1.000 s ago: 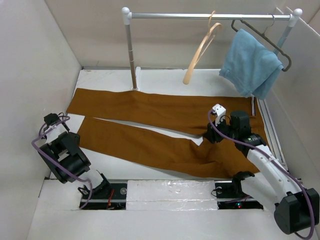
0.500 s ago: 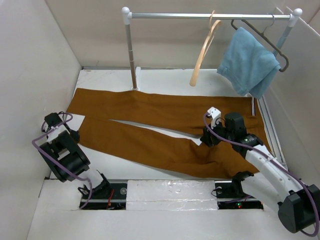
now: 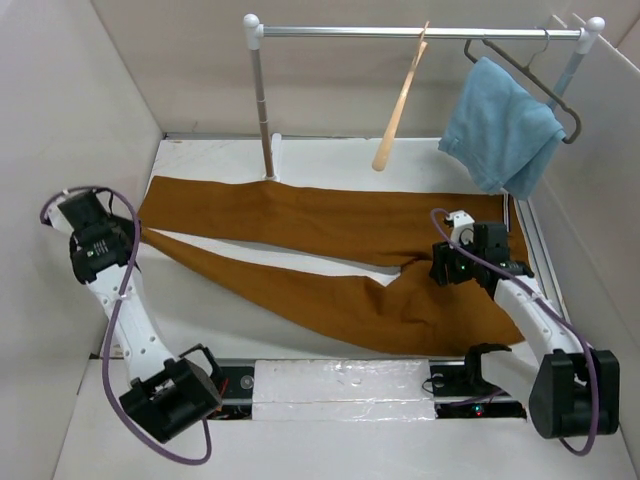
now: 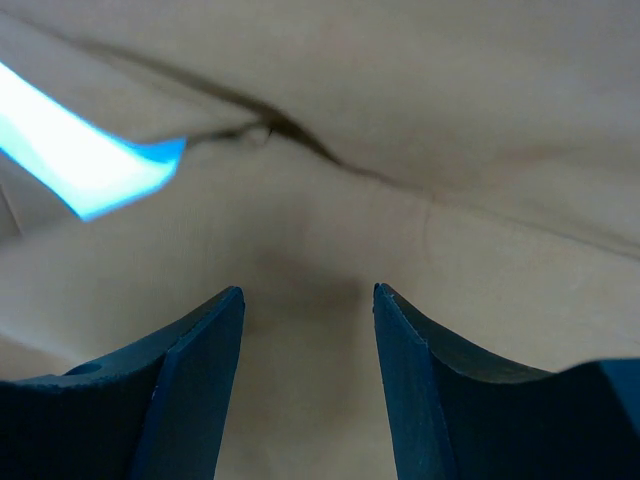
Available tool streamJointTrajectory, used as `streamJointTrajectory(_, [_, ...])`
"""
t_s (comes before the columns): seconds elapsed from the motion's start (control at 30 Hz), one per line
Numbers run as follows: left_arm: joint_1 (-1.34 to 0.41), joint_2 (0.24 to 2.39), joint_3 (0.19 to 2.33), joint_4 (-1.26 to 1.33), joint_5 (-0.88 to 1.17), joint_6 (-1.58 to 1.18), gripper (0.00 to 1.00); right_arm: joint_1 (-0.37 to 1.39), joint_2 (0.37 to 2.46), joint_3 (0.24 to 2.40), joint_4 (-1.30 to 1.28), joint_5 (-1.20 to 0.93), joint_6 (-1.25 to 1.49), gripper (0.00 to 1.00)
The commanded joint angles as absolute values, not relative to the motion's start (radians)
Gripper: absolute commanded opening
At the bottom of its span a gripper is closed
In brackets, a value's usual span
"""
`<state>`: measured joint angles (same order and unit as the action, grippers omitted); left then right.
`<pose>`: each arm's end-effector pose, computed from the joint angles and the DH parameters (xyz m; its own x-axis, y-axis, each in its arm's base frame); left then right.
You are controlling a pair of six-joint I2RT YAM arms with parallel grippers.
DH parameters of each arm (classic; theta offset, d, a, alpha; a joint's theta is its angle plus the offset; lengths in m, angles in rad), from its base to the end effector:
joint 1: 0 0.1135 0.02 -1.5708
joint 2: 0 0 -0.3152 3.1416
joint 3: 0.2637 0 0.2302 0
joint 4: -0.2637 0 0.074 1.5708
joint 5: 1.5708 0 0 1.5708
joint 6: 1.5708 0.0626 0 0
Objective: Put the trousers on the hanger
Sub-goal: Fold the trousers
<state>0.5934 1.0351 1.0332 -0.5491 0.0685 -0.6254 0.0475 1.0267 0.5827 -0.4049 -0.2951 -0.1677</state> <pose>0.1663 0.1070 0.3727 -0.0536 -0.7406 -0.6698 -0.6672 0.5256 -0.5278 0.1707 0.0263 0.2414 -0.6996 -0.1931 -0.6880 -0.3592 0.9273 0.1049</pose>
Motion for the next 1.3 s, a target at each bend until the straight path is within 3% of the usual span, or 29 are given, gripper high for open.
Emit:
streamJointTrajectory(0.0, [0.493,1.041,1.359,-0.746,-0.206,-0.658,0.00,0.045,1.113,0.594,-0.347,-0.342,-0.140,0.60])
streamJointTrajectory(0.03, [0.450,1.052,1.447,-0.780,-0.265,-0.660,0.00,0.032,1.167,0.601,-0.312,-0.362,-0.126,0.60])
streamJointTrajectory(0.2, [0.414,1.060,1.499,-0.746,-0.252,-0.632,0.00,0.009,1.252,0.712,-0.368,-0.382,-0.155,0.59])
streamJointTrajectory(0.37, [0.355,1.054,1.505,-0.626,-0.070,-0.612,0.00,-0.116,1.099,0.792,-0.501,-0.230,-0.131,0.59])
streamJointTrajectory(0.6, [0.284,1.003,1.448,-0.479,-0.005,-0.585,0.00,-0.371,1.046,0.776,-0.681,-0.077,-0.120,0.58])
streamJointTrajectory(0.73, [0.284,0.982,1.446,-0.454,-0.012,-0.554,0.00,-0.508,1.113,0.785,-0.773,-0.046,-0.095,0.46])
streamJointTrajectory(0.83, [0.284,1.026,1.476,-0.449,-0.026,-0.543,0.00,-0.546,1.045,0.822,-0.819,-0.058,-0.002,0.49])
streamJointTrajectory(0.97, [0.284,1.074,1.506,-0.425,-0.006,-0.555,0.00,-0.588,1.078,0.957,-1.000,0.077,0.072,0.54])
streamJointTrajectory(1.1, [0.275,1.112,1.552,-0.446,0.037,-0.569,0.00,-0.588,1.154,0.861,-0.981,0.072,0.074,0.57])
streamJointTrajectory(1.27, [0.275,1.144,1.601,-0.449,0.084,-0.591,0.00,-0.649,1.153,0.714,-0.824,0.057,0.068,0.43])
